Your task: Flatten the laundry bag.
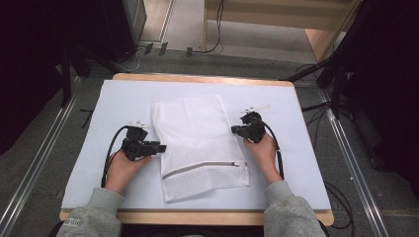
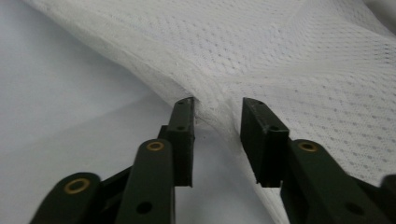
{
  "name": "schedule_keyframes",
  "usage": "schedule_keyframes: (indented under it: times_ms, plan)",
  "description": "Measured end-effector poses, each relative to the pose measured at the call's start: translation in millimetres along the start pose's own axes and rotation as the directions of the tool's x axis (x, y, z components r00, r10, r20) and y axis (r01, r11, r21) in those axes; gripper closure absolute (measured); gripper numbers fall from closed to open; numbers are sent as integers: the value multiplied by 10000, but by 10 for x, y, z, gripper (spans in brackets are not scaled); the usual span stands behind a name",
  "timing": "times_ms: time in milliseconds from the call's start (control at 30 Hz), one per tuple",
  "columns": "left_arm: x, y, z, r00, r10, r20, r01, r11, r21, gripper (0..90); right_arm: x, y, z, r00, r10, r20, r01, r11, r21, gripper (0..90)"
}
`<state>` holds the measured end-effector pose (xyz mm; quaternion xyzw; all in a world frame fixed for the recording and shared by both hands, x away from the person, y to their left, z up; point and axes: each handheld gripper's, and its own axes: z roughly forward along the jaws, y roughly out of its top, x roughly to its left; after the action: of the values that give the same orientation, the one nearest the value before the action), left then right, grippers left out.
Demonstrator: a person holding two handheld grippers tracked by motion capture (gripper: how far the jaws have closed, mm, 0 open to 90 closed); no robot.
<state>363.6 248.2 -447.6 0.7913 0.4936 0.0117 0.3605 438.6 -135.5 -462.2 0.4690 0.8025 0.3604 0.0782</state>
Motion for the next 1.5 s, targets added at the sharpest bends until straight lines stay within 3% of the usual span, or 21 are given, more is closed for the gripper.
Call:
schedule_keyframes:
  times_ms: [200,400,600,900,1100,1300,1500]
  plan:
    - [91,88,31,9997,-173,199,174,9998,-43,882,-66,-61,-74,9997,193,122,-192,9998,-73,895]
    - [161,146,28,9998,-166,123,166,9999,-32,895,-113,-118,-146,9990,408,154,-404,9989,-226,894]
    - [252,204,22,9995,-48,-319,46,10000,-62,894,-63,-151,-159,9996,270,92,-268,9994,-230,892]
    - [371,225,47,9990,-286,-333,285,9996,-27,871,-26,-183,-131,9997,139,219,-138,9999,-42,889]
    - [365,209,32,9993,-181,-317,181,9998,26,740,-33,-181,-127,9998,122,187,-120,9999,-107,858]
    - [328,208,-19,9995,-76,-308,67,9996,-269,515,-40,-180,-140,9998,55,176,-50,9996,-269,773]
    - [264,203,-45,9992,219,-335,-229,9993,-280,447,-54,-183,-164,9999,165,-41,-167,9989,-431,686]
